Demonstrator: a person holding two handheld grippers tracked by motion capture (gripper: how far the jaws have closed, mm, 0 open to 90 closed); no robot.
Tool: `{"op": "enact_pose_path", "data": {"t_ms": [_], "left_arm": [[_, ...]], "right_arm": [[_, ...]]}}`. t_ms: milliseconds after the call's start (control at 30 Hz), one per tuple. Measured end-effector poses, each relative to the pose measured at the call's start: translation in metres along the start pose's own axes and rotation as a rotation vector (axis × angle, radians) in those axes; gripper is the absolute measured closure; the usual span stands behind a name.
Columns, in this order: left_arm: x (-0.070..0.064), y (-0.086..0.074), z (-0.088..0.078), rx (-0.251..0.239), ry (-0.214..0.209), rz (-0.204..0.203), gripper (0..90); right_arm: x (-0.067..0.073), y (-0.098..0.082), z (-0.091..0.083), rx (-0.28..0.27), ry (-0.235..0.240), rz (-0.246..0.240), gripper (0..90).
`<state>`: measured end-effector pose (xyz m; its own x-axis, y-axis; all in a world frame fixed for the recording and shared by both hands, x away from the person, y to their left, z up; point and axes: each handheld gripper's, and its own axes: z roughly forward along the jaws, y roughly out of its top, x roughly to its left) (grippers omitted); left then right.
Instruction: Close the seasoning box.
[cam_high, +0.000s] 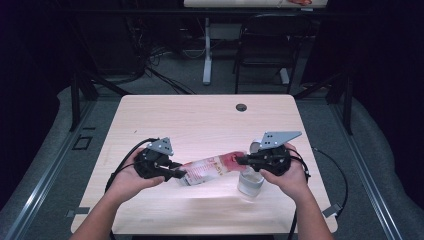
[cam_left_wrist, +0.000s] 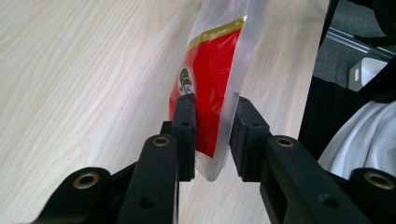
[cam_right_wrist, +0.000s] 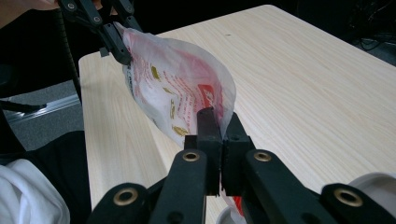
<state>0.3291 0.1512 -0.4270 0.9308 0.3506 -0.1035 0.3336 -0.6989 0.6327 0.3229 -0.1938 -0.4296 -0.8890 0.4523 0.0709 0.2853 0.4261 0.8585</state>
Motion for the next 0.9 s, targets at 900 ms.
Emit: {"op": "enact_pose_path", "data": {"t_ms": [900], "left_arm": [[0.001, 0.018, -0.008, -0.004, 0.004, 0.015, 75.1]], "right_arm": [[-0.006, -0.005, -0.006, 0.011, -0.017, 0.015, 88.6]]}}
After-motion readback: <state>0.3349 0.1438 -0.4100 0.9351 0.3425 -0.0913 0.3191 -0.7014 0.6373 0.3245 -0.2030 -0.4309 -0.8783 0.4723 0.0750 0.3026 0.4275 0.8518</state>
